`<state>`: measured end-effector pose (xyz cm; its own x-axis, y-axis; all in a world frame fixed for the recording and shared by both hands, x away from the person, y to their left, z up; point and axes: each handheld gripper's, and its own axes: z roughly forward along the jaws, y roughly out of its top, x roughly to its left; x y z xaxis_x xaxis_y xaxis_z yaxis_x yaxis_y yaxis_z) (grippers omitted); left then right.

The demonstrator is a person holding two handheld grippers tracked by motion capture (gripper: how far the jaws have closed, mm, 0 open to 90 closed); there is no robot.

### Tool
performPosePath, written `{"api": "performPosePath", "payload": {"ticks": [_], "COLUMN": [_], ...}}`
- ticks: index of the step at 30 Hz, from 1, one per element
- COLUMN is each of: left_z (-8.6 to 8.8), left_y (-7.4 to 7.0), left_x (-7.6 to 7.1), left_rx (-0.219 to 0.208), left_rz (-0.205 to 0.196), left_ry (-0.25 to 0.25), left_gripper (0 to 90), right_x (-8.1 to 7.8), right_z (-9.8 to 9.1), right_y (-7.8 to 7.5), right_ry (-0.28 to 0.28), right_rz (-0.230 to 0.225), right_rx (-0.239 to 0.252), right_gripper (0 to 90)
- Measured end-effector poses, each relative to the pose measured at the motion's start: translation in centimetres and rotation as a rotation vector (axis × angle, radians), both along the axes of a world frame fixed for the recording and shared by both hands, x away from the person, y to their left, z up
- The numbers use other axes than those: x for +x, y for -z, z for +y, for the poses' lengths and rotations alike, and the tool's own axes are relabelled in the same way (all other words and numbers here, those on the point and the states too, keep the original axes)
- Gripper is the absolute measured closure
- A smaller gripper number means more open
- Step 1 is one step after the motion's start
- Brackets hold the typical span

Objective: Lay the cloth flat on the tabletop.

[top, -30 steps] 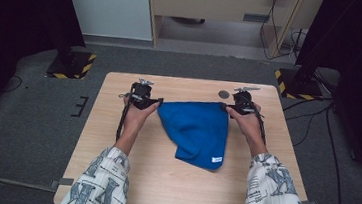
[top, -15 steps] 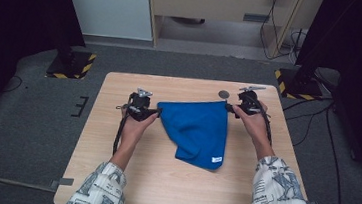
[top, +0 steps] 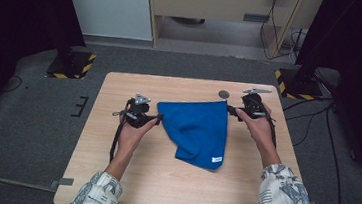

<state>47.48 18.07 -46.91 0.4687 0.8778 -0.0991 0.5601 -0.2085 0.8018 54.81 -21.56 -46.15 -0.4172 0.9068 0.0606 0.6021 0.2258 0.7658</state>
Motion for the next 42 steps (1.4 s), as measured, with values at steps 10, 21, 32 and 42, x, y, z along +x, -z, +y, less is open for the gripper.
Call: {"api": "performPosePath", "payload": {"ticks": [10, 21, 32, 42], "left_z": [-1.2, -2.7, -5.3, -8.1], "left_y": [-0.1, 0.4, 1.3, 2.4], "left_x": [-1.1, -2.3, -3.8, -5.3], "left_rx": [-0.024, -0.008, -0.023, 0.061], "left_rz": [-0.017, -0.034, -0.02, 0.011], "left_ry": [0.046, 0.074, 0.107, 0.21], "left_gripper": [18.2, 8.2, 22.7, 30.5], "right_x": [-2.5, -6.2, -10.4, -13.0], "right_z": [-0.9, 0.0, 2.0, 2.9], "right_y": [0.2, 1.4, 2.6, 3.7], "right_ry": [-0.015, -0.085, -0.202, -0.26], "right_rz": [-0.023, -0.023, -0.039, -0.023], "right_rx": [0.016, -0.011, 0.03, 0.035], "right_gripper": [24.1, 37.3, 57.2, 78.2]}}
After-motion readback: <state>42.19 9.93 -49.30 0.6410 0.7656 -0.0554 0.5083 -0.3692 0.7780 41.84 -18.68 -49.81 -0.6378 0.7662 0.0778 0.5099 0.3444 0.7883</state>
